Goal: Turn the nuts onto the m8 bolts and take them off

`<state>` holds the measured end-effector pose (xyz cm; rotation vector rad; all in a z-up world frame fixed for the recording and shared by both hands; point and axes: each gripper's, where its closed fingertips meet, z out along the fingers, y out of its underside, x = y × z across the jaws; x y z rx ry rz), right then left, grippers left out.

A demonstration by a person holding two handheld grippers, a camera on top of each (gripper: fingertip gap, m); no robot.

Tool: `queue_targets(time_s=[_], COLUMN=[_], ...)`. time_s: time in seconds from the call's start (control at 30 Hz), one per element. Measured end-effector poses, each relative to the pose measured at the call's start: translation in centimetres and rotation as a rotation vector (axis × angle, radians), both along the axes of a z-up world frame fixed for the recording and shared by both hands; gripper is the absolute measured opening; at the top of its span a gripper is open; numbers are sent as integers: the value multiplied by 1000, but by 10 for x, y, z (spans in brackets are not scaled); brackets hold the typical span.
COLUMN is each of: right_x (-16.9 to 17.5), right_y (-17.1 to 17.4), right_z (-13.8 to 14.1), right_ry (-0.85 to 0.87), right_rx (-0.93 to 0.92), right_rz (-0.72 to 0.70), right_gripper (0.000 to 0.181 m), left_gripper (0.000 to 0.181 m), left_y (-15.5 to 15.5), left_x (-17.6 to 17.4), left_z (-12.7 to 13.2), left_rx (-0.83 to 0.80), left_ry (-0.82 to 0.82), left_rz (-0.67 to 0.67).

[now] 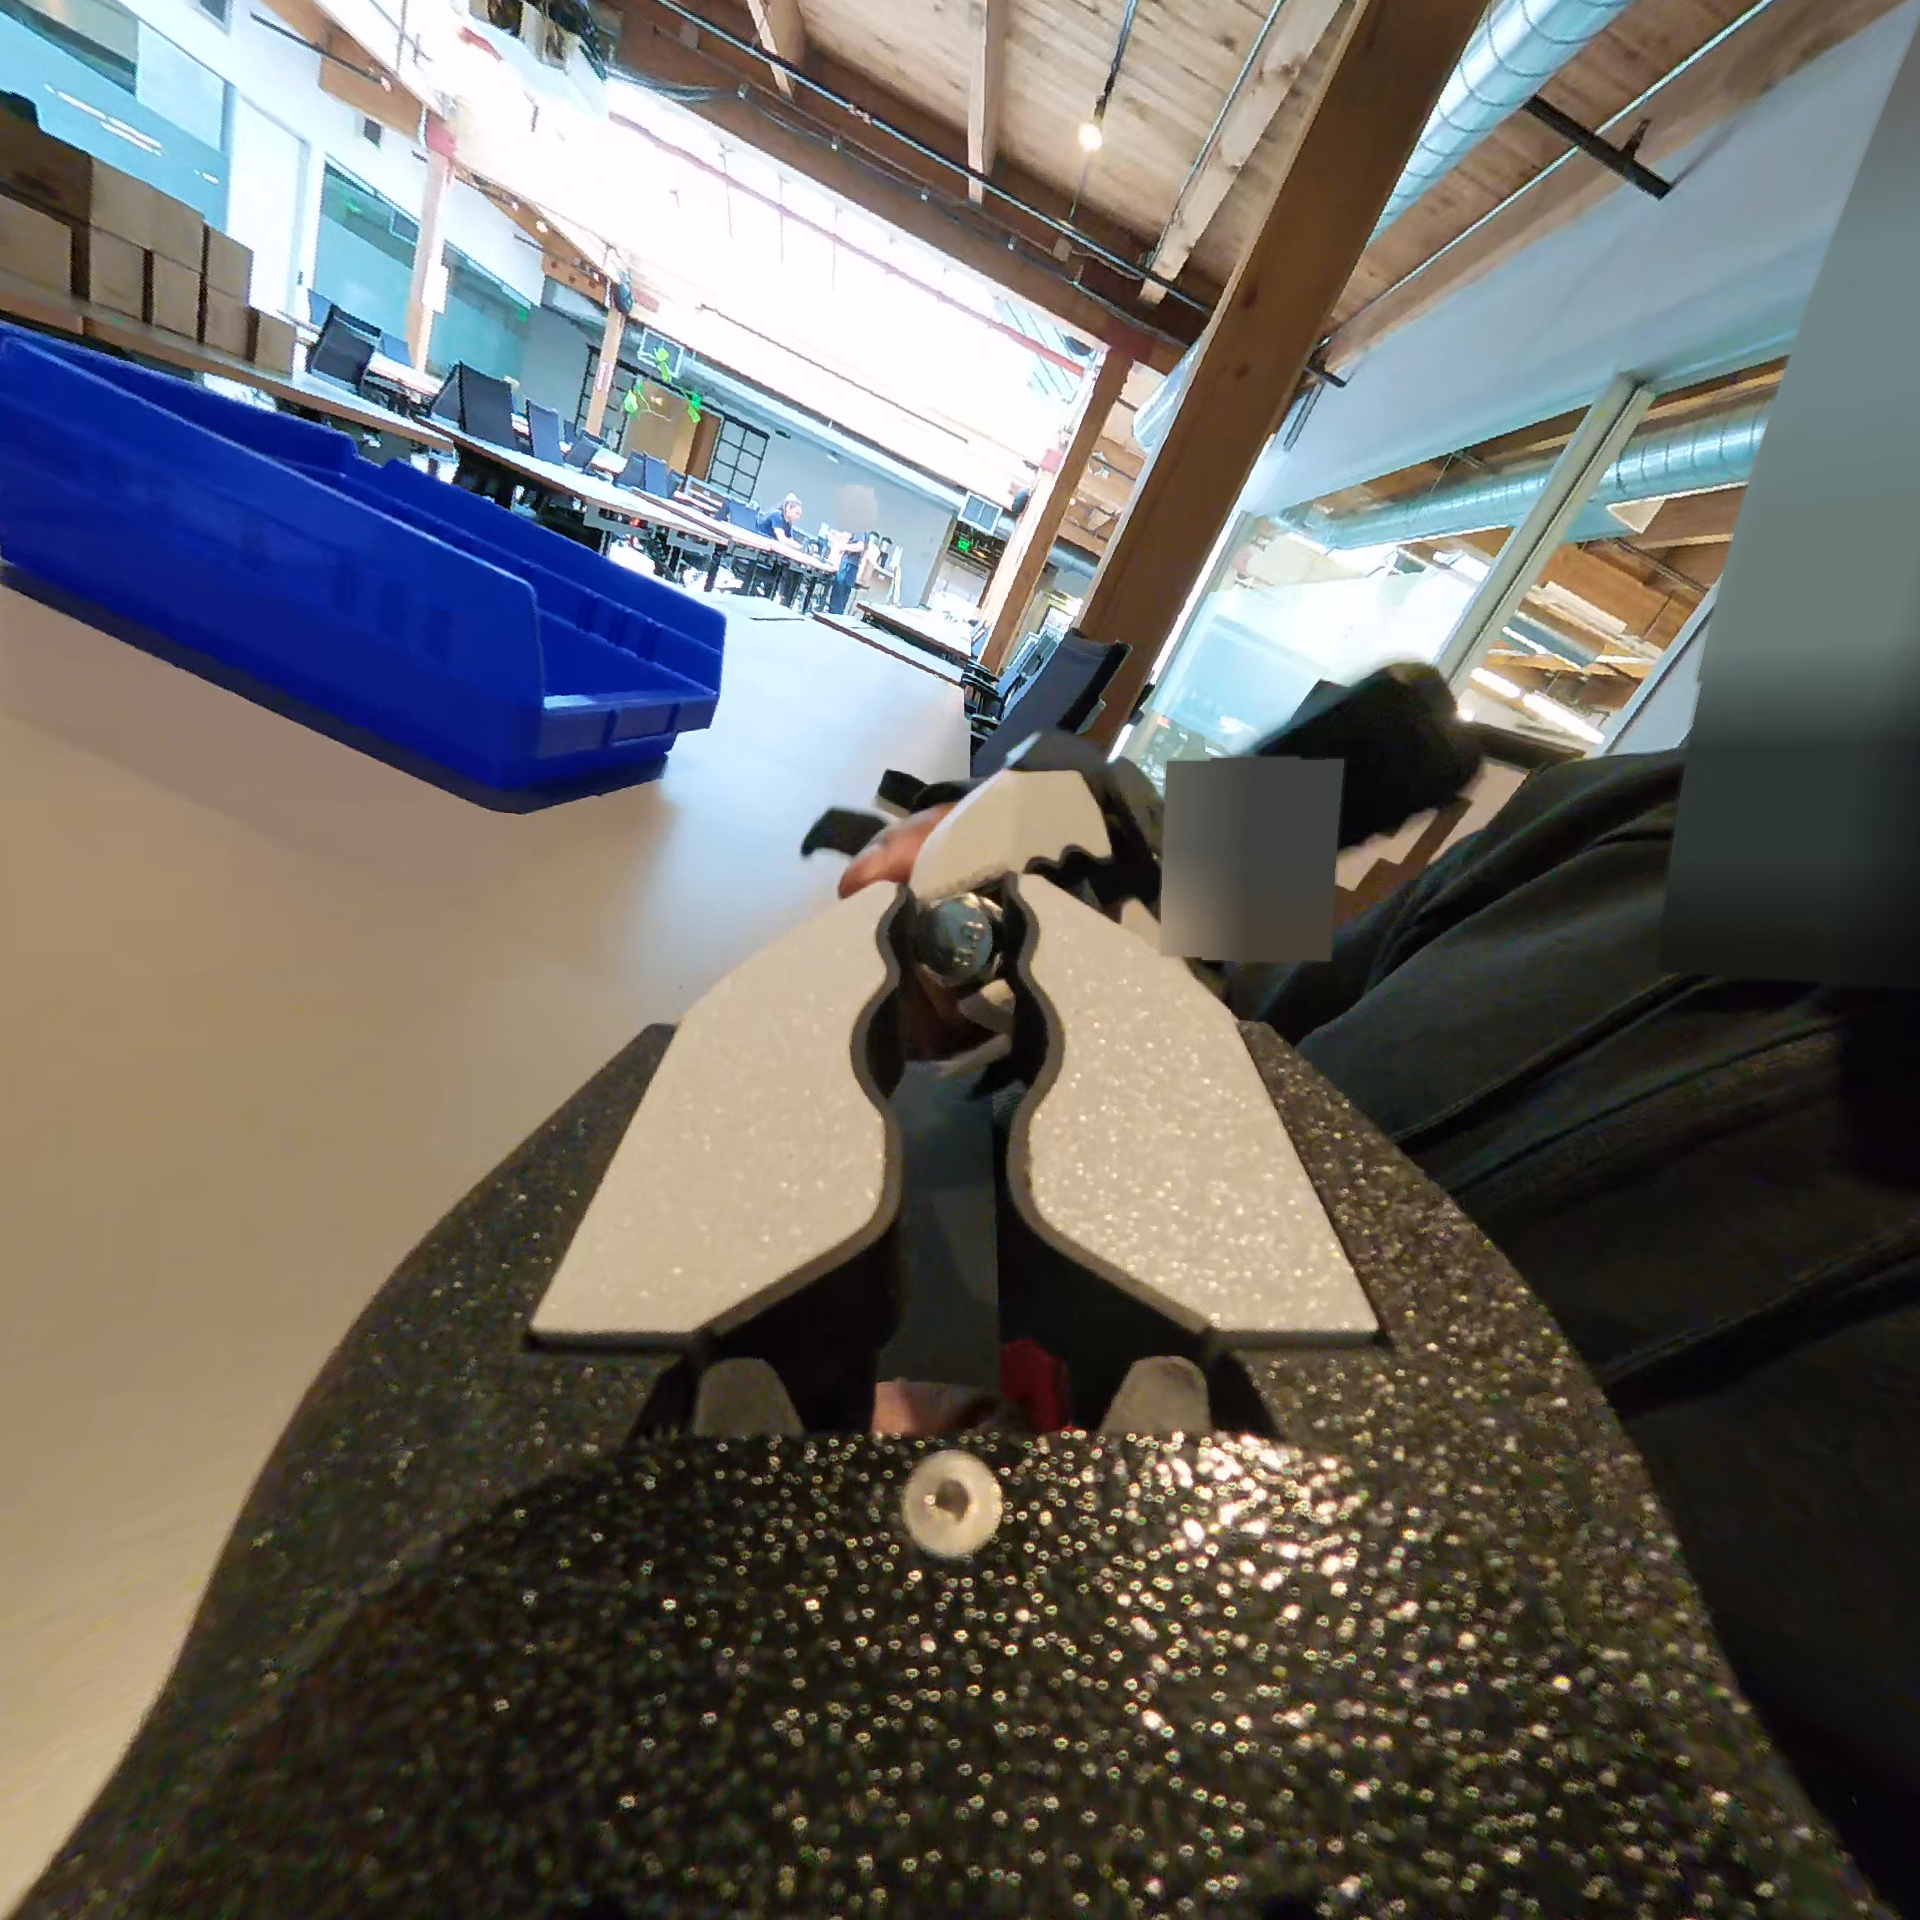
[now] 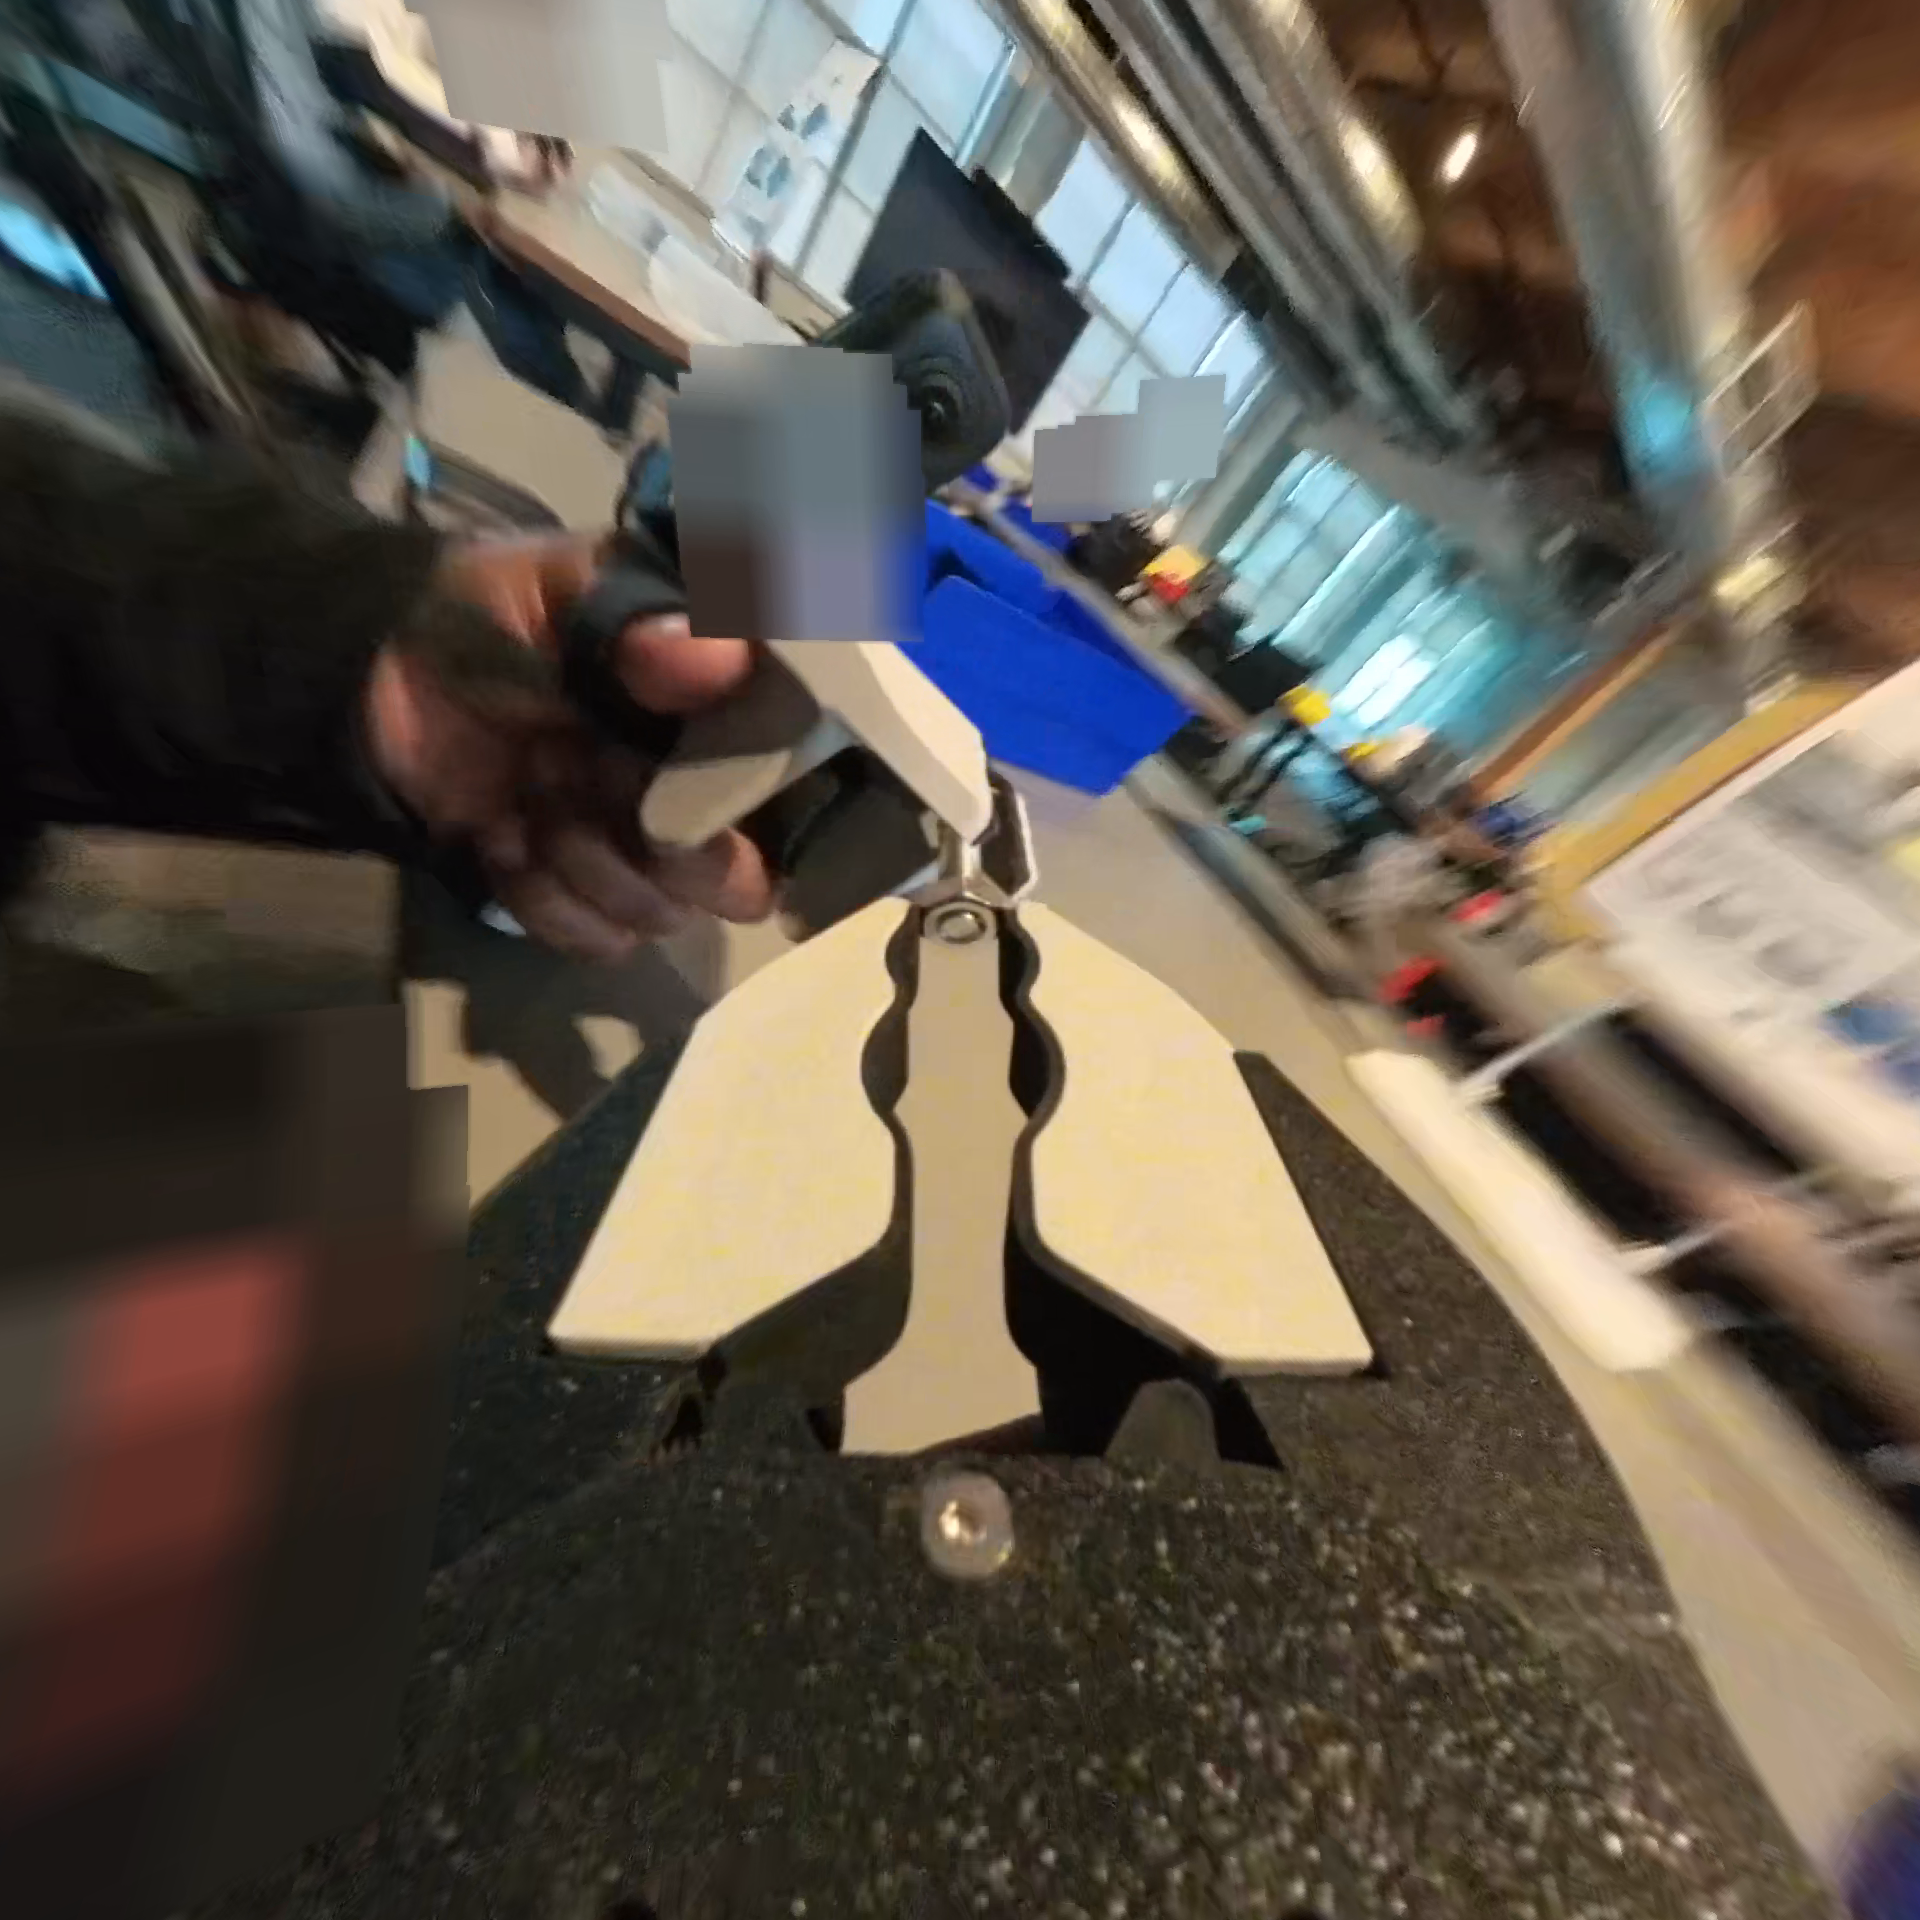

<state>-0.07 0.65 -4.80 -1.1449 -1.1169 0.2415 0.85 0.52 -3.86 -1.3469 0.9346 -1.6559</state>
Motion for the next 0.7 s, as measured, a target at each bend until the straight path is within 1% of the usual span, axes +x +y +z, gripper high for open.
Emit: queue_targets(time_s=[0.03,0.13,0.17,0.2,0.23,0.3,0.43,0.5,0.6,0.7], right_x=[-1,-3,-1,3,8,16,18,14,7,4], right_y=[-2,-9,-9,-8,-5,3,3,-1,-3,-1], right_z=[0,4,10,16,20,24,24,20,11,6], right_ry=[66,333,416,486,522,484,189,71,-43,-93], right_rx=[-140,-678,-784,-816,-786,-600,-101,60,180,225], right_rz=[44,242,303,343,342,238,17,-33,-62,-87], right_gripper=[14,14,17,24,27,31,34,34,31,24], left_gripper=[15,15,15,15,15,15,15,15,15,15], left_y=[-1,-4,-3,-1,2,8,11,9,5,0], left_x=[0,0,0,-1,-2,-5,-2,1,5,10], left_z=[1,5,8,11,13,18,14,12,9,5], left_rx=[18,76,80,71,49,-10,-74,-86,-93,-97], left_ry=[-2,-11,-21,-36,-54,-91,-74,-59,-37,-4], left_rz=[2,13,25,33,39,44,27,9,-14,-48])
